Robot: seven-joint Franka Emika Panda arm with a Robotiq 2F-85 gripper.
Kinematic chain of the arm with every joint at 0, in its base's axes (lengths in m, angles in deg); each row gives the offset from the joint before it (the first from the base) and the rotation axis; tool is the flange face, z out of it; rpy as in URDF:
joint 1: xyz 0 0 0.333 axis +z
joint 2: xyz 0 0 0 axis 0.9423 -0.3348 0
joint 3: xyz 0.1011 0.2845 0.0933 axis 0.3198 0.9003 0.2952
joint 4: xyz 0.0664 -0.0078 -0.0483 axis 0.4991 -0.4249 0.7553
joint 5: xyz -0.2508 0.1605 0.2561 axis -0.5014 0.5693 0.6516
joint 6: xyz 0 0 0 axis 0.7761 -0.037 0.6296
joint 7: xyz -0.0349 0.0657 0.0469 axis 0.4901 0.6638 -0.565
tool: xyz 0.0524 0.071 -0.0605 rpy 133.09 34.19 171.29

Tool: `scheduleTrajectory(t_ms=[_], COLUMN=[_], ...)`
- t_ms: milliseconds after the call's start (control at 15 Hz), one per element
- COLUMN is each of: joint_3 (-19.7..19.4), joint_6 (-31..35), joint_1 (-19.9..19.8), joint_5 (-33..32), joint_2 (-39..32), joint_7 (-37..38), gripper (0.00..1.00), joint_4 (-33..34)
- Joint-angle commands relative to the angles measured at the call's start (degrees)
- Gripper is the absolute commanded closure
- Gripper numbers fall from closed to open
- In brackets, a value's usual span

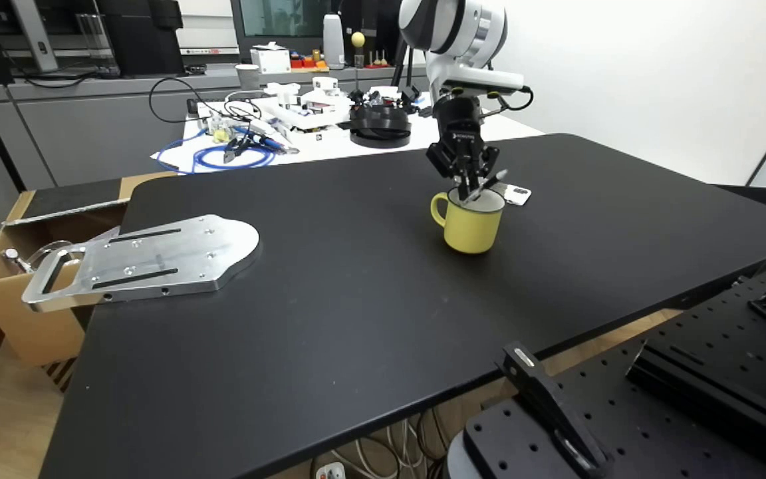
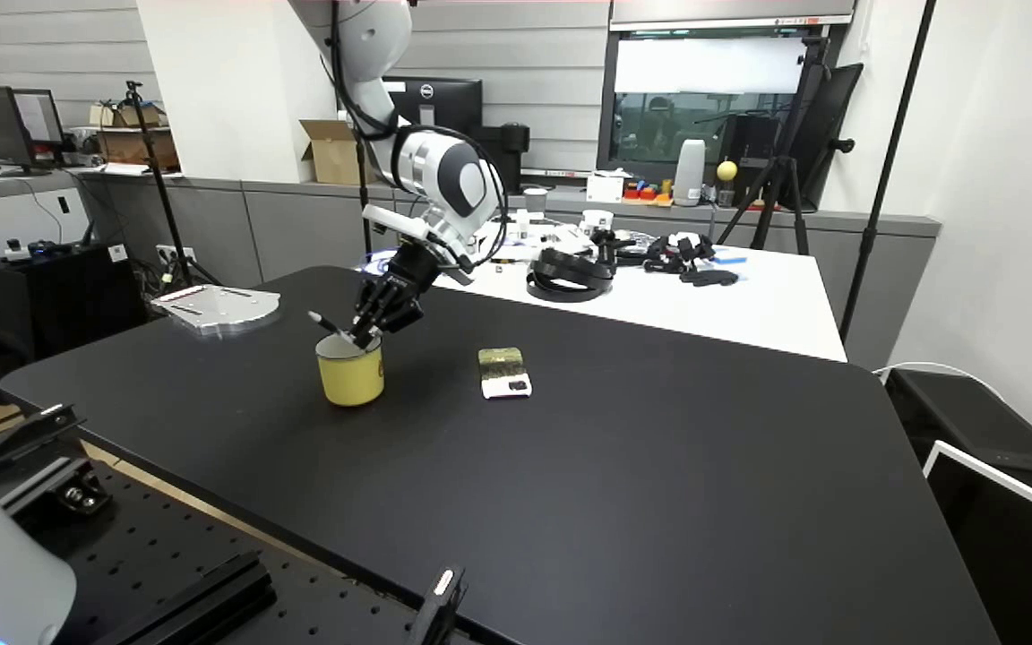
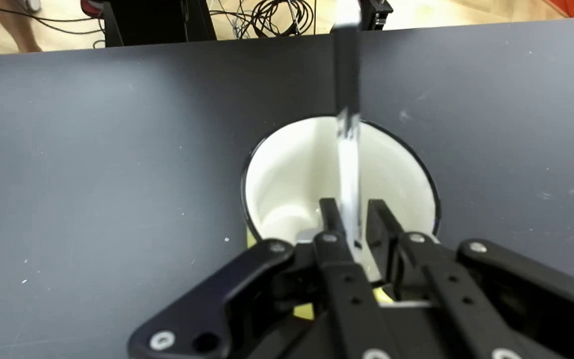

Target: Put the pen in the cup

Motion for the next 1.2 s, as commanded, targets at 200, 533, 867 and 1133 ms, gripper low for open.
scheduleTrajectory(t_ms=[200, 533, 867, 1133], joint_3=[0.53, 0.84, 1.44, 1.55], joint_6=[-2.5, -3.5, -4.53, -5.15], joint_1=[-0.69, -0.55, -0.58, -0.58], joint_5=[0.65, 0.86, 1.55, 2.03], joint_2=[-0.95, 0.67, 2.71, 4.57], joint_7=[0.45, 0.24, -0.16, -0.7], gripper=[0.28, 0.01, 0.0, 0.0], joint_4=[3.11, 2.86, 2.6, 1.82])
